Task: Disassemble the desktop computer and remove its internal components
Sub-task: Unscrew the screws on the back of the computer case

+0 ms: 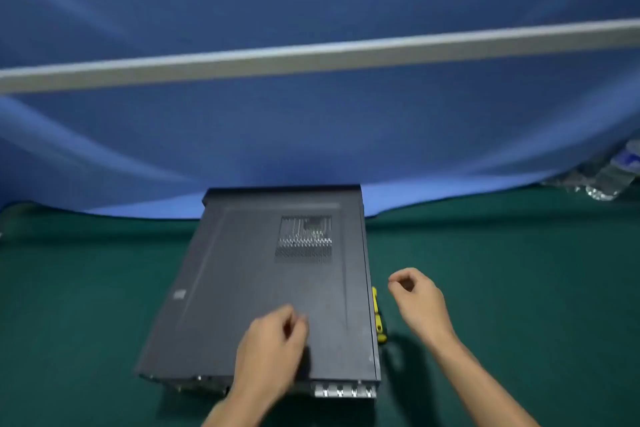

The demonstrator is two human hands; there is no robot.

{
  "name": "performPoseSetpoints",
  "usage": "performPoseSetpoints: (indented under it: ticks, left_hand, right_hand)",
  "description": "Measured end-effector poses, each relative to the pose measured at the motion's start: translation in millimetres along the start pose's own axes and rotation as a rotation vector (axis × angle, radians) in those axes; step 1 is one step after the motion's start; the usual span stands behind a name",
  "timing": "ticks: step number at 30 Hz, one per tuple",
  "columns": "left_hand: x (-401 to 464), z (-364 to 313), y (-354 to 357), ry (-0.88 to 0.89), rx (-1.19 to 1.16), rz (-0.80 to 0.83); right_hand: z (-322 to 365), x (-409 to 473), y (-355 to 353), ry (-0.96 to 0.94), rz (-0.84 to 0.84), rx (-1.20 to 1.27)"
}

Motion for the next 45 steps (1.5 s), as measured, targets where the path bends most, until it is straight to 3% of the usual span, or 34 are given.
performPoseSetpoints:
  ticks: [8,13,21,24,29,36,45]
  left_hand:
    - [17.6,11.5,35.9,-0.050,0.175,-0.067]
    - [12.8,1.4,43.3,0.074,0.288,-0.139]
    - [13.0,-0.1,44.5,0.101,0.287,-0.162]
    - [12.9,0.2,43.5,0.107,0.284,-0.184]
    - [12.1,1.4,42.1,0.105,0.258,-0.215]
    - [8.3,6.6,41.5,0.121,0.165,-0.184]
    - [-42.9,17.5,32.5,0.030,-0.385,-0.051]
  right_hand:
    - [-78.2,9.3,36.4,0.082,0.156,-0.292]
    - [-100.6,21.8,62.1,0.170,0.227,-0.322]
    - [-119.2,40.2,82.6,0.267,0.213,-0.341]
    - [-122.6,42.9,79.8,0.347,0.205,-0.232]
    - [-121.3,14.8,65.1,0.543,0.231,0.171]
    - [-76.9,-36.3,26.9,0.383,0.075,0.375]
    - [-38.4,-142.6,15.2,0.169,-0.041,0.397]
Point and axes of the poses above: each hand's wrist, its own x-axis towards the middle knuckle, its own y-axis out of the palm, z = x × y, the point moved 8 cm from there along x, towards the middle knuckle, and after that the axes turned 1 degree about x, right-handed, at the moved point
